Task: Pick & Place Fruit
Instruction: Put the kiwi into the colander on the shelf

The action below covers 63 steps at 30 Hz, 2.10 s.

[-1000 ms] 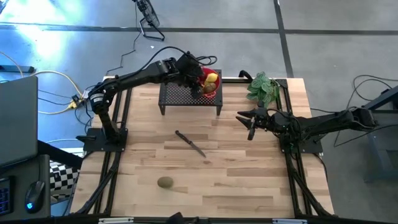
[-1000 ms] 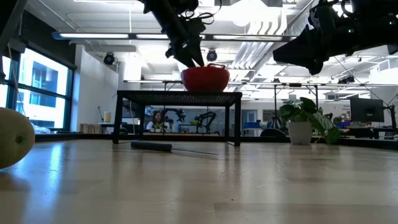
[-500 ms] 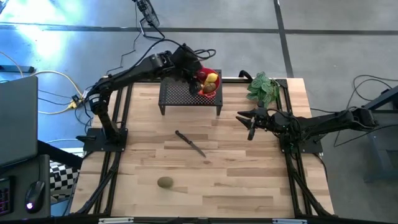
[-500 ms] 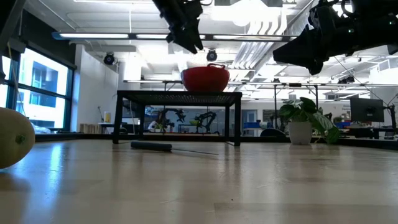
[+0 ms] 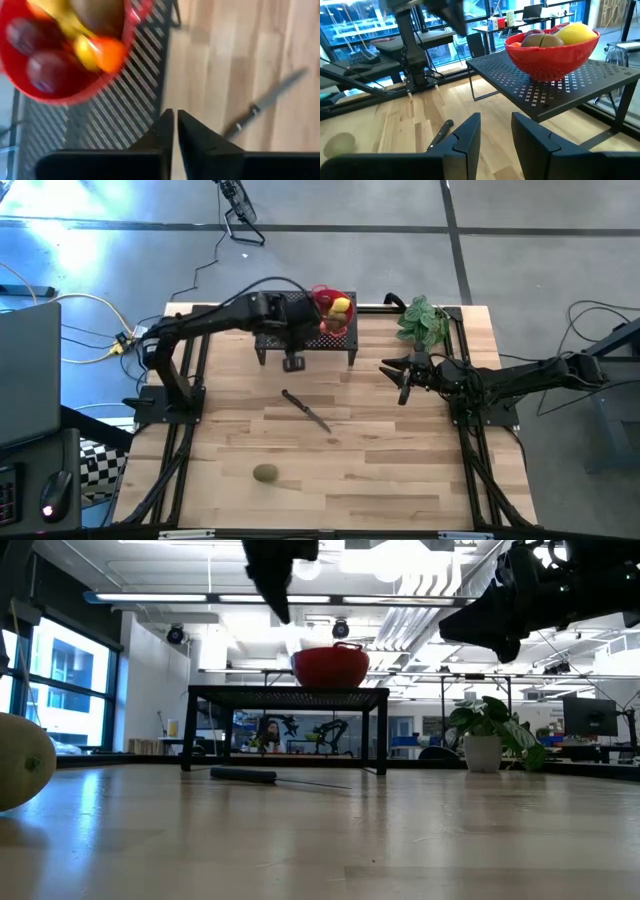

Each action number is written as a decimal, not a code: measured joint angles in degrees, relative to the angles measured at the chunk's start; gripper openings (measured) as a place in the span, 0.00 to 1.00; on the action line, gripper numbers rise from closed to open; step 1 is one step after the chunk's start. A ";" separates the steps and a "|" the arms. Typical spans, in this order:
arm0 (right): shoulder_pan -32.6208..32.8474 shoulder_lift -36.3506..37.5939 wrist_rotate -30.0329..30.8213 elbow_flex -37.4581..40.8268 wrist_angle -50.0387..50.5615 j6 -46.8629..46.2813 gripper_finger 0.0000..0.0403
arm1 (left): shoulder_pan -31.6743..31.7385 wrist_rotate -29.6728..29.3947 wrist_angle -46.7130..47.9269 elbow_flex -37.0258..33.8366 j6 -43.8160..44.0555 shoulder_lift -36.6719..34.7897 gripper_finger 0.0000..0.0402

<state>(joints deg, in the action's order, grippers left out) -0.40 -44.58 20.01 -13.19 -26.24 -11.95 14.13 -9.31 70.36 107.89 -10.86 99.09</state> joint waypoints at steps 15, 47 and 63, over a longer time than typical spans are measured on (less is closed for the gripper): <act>0.02 0.00 -0.02 -0.02 0.62 -0.45 0.26 | -18.03 1.41 -7.23 -18.31 10.67 -17.78 0.01; 0.02 0.02 3.74 -0.02 2.20 -9.17 0.26 | -53.57 -3.40 -17.07 -35.47 50.12 -19.32 0.00; 0.02 0.02 3.92 -0.02 6.40 -10.79 0.26 | -53.51 -0.14 -17.78 -35.45 49.95 -14.48 0.56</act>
<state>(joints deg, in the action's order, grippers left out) -0.39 -44.56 23.93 -13.21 -19.84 -22.74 -39.38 -9.44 52.58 72.44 39.09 84.60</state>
